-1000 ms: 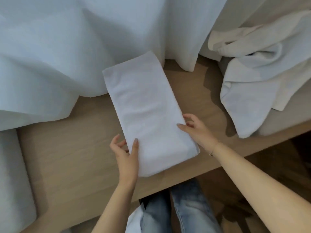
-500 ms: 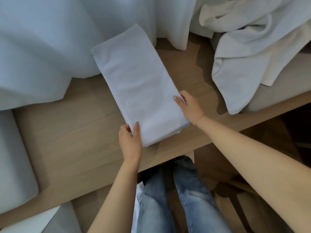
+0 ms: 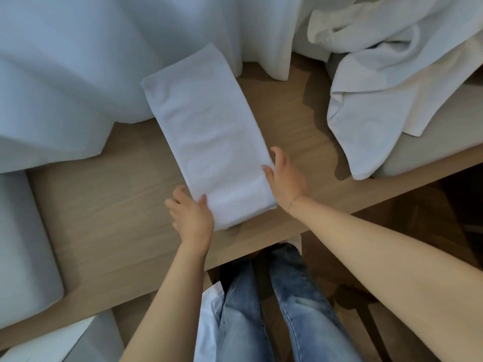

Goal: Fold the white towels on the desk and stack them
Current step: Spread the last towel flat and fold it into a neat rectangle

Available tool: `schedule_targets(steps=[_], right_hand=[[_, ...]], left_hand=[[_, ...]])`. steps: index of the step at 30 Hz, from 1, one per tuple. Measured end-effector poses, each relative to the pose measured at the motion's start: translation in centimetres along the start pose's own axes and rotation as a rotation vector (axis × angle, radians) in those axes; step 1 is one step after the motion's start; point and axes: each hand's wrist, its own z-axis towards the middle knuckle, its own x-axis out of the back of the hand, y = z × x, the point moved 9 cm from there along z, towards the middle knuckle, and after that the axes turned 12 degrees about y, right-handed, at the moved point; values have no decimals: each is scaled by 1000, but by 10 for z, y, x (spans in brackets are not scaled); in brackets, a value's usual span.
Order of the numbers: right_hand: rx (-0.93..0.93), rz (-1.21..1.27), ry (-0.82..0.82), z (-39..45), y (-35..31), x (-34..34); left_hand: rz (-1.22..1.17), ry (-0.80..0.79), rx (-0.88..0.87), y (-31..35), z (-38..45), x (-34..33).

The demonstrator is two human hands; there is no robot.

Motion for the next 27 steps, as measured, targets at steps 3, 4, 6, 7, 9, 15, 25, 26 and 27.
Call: schedule_targets(steps=[3,4,6,7,9,15,25,26,27], right_hand=[[338,-35,204,1,-33,16],[436,-89,217,1,-46,13],[524,-236,130,1,-57,-9],[507,-289,63,1,-53,-25],[462,-312,4,-1,-40,-46],[438,-254,60,3,-32,-68],[320,-312,-102,-17,-29,-48],[301,-298,-153,-24,-25,-45],[283,-264,-205,-32,-19,-41]], left_hand=[[117,194,-406,57,-6,16],[129,183,-534,74,-10,9],[167,86,-646,86,-13,-19],[203,50,-644,81,-8,-35],[283,44,-664,63,4,-56],[283,125,-728,43,19,-78],[362,-8,-728,56,4,-63],[387,-56,-720,57,-1,-62],[409,-101,-713,59,-7,-60]])
